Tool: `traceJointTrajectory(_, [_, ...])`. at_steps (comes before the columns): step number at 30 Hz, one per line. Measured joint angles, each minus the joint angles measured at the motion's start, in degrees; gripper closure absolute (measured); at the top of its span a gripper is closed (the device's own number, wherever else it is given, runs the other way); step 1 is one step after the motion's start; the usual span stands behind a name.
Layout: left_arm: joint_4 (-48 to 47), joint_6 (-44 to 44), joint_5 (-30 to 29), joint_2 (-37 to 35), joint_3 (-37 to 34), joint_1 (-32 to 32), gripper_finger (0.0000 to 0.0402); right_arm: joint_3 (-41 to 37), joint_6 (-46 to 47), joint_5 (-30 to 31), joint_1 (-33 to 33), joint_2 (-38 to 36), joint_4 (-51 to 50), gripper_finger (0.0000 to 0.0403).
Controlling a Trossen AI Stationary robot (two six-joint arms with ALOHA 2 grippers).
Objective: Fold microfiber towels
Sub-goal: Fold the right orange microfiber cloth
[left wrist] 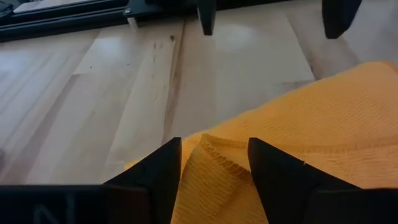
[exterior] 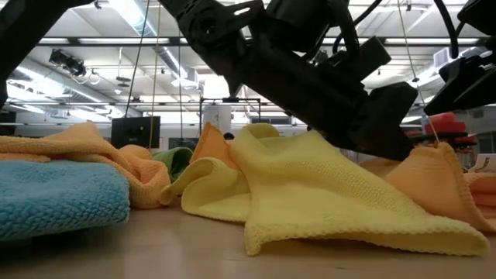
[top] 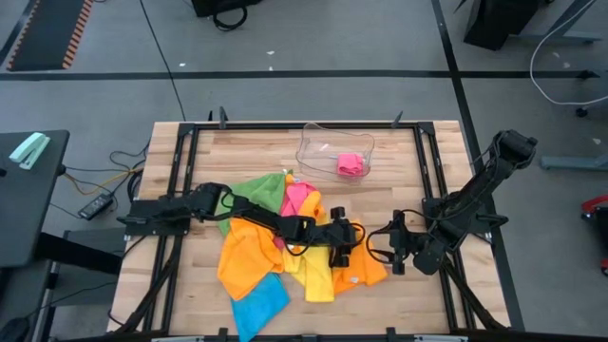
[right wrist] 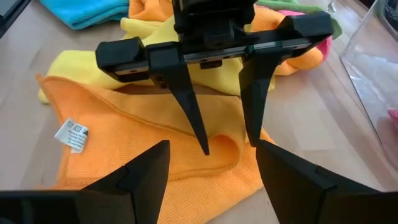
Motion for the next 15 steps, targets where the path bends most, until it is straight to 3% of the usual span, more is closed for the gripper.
traceJointTrajectory(5, [-1.28, -0.07, -0.04, 0.0, 0.0, 0.04, 0.0253, 0.0, -0.02, 0.0, 0.0, 0.0, -0.01, 0.0155])
traceJointTrajectory(11, [-3.64, 0.32, -0.02, -1.43, 0.0, -0.7, 0.0376, 0.0, 0.0, 0.0, -0.01, 0.0, 0.02, 0.0155])
traceJointTrajectory(15, [-10.51, 1.31, -0.02, -3.99, 0.04, -2.0, 0.038, 0.0, 0.39, -0.03, 0.0, 0.0, 0.05, 0.0155])
